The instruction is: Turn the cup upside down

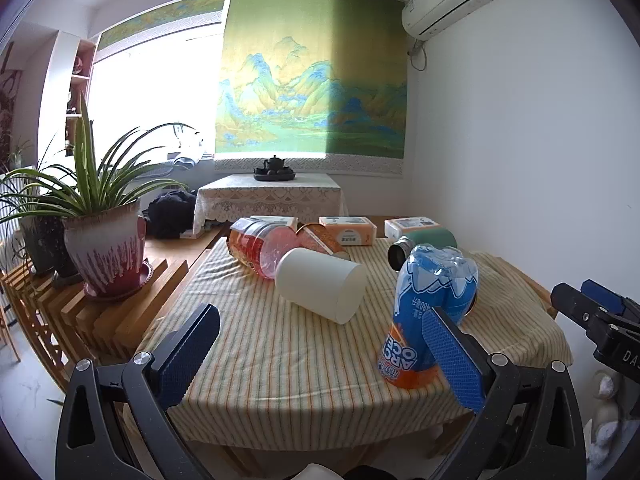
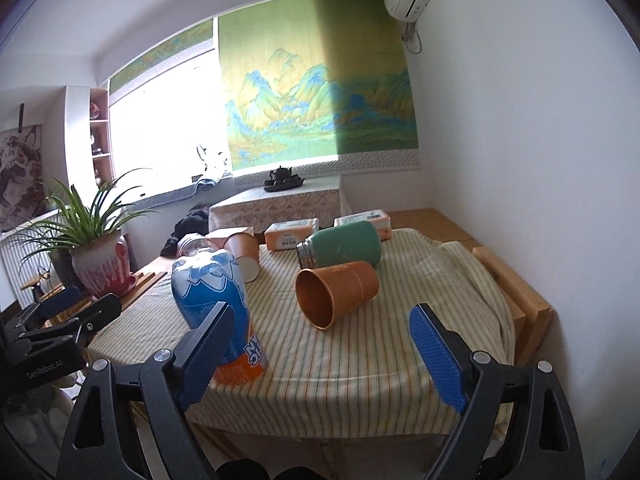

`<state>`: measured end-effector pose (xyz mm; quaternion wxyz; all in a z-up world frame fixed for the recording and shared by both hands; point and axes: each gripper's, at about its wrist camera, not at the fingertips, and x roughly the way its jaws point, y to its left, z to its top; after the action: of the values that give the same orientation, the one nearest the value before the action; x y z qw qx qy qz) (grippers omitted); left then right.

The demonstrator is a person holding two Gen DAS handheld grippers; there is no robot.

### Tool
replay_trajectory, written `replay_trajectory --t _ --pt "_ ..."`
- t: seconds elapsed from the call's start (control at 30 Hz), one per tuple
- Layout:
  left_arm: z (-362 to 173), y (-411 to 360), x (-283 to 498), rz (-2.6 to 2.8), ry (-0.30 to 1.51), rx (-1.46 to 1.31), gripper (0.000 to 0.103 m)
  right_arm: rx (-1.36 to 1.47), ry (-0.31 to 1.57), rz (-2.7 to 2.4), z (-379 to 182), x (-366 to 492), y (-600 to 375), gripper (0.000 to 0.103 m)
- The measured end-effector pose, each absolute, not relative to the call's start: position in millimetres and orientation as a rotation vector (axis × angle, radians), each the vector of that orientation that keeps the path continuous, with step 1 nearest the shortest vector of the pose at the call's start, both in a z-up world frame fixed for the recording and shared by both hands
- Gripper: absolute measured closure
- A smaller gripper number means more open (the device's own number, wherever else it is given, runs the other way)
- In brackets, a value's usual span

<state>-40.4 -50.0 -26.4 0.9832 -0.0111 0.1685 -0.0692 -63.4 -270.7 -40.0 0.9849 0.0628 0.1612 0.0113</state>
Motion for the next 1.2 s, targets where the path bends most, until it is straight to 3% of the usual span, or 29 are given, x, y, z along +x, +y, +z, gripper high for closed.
replay_trajectory --t 1.2 --pt "-26 -43 -35 -0.086 0.355 -0.044 0.000 0.071 0.260 -0.091 -30 -68 -250 0.016"
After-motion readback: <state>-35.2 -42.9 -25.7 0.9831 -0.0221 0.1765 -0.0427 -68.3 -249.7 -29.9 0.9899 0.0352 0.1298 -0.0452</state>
